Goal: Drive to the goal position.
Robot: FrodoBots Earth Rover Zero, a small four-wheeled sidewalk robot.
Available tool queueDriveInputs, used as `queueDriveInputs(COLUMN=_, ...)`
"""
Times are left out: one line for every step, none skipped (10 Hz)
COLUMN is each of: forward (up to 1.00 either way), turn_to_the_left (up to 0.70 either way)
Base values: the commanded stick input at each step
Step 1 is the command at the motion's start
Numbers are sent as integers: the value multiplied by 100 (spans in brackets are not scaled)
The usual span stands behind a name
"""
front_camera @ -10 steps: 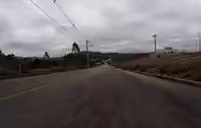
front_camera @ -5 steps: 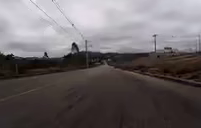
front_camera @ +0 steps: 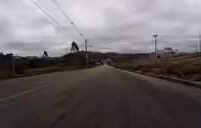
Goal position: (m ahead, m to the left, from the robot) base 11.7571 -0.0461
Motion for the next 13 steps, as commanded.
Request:
queueDriveInputs(forward=70, turn_to_the_left=0)
queueDriveInputs(forward=70, turn_to_the_left=0)
queueDriveInputs(forward=70, turn_to_the_left=0)
queueDriveInputs(forward=70, turn_to_the_left=0)
queueDriveInputs(forward=70, turn_to_the_left=0)
queueDriveInputs(forward=70, turn_to_the_left=0)
queueDriveInputs(forward=70, turn_to_the_left=0)
queueDriveInputs(forward=70, turn_to_the_left=0)
queueDriveInputs(forward=70, turn_to_the_left=0)
queueDriveInputs(forward=70, turn_to_the_left=0)
queueDriveInputs(forward=70, turn_to_the_left=0)
queueDriveInputs(forward=70, turn_to_the_left=0)
queueDriveInputs(forward=70, turn_to_the_left=0)
